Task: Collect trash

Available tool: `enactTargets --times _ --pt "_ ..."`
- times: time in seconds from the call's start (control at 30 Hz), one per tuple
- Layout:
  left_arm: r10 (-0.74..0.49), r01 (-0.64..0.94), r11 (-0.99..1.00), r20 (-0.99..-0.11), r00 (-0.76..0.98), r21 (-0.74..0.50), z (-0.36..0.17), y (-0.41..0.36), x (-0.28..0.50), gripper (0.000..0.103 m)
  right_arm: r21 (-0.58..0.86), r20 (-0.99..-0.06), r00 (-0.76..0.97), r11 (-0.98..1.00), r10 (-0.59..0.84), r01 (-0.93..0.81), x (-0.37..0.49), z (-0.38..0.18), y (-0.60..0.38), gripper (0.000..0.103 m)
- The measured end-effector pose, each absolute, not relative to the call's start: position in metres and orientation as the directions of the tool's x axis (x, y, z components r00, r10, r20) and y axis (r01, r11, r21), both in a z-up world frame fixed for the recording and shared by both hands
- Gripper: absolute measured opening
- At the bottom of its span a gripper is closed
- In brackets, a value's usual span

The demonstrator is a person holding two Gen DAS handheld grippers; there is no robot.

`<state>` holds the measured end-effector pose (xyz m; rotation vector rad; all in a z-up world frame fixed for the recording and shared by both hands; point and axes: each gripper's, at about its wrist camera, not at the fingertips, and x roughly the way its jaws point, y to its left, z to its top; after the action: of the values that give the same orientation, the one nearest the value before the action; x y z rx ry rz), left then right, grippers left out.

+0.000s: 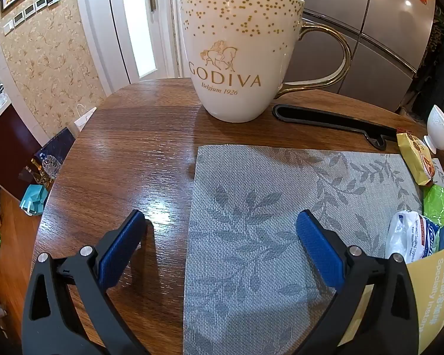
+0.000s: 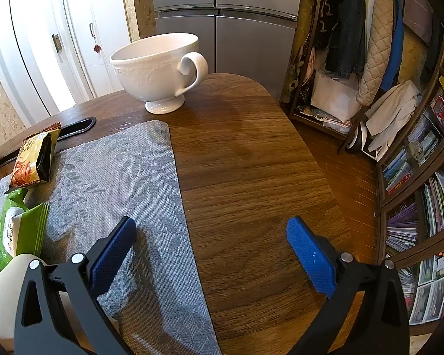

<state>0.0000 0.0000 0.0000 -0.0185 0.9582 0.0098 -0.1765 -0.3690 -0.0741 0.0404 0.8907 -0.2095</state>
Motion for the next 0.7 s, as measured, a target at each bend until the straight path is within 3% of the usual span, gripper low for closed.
enactTargets --times 0.7 --pt "0.001 -0.017 1.000 -0.819 0.574 -0.010 -0.0001 0.0000 0.0000 0.102 -0.048 -0.777 0.608 0.979 -0.161 0.198 -0.1764 -0.0743 -0.3690 0.099"
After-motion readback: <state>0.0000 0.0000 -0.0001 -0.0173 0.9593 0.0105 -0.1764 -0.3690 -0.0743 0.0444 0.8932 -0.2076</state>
